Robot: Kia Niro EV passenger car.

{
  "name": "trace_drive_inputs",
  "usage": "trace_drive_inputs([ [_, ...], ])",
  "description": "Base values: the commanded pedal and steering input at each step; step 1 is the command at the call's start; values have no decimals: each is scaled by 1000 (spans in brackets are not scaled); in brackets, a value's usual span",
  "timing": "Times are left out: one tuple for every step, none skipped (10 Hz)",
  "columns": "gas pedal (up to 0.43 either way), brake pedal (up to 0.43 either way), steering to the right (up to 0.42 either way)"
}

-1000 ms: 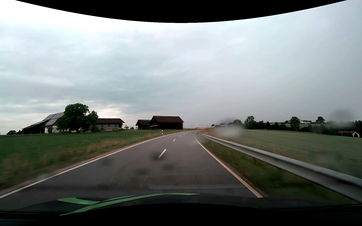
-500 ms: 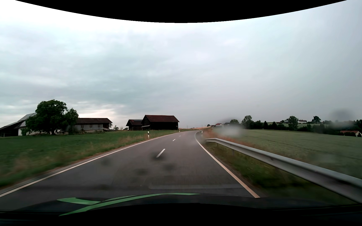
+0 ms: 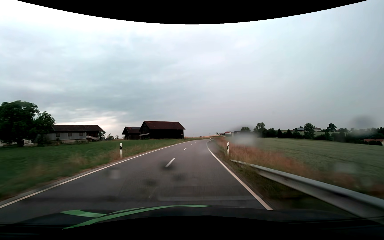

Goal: Follow the waypoints while adhering to traffic rules and regulations

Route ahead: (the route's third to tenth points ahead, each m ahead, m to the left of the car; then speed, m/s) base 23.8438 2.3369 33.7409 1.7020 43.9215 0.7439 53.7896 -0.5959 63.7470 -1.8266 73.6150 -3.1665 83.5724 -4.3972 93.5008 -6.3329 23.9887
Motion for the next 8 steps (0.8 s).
trace_drive_inputs([
  [169, 0, 12],
  [169, 0, 12],
  [169, 0, 12],
  [169, 0, 12],
  [169, 0, 12],
  [169, 0, 12],
  [169, 0, 13],
  [169, 0, 13],
])
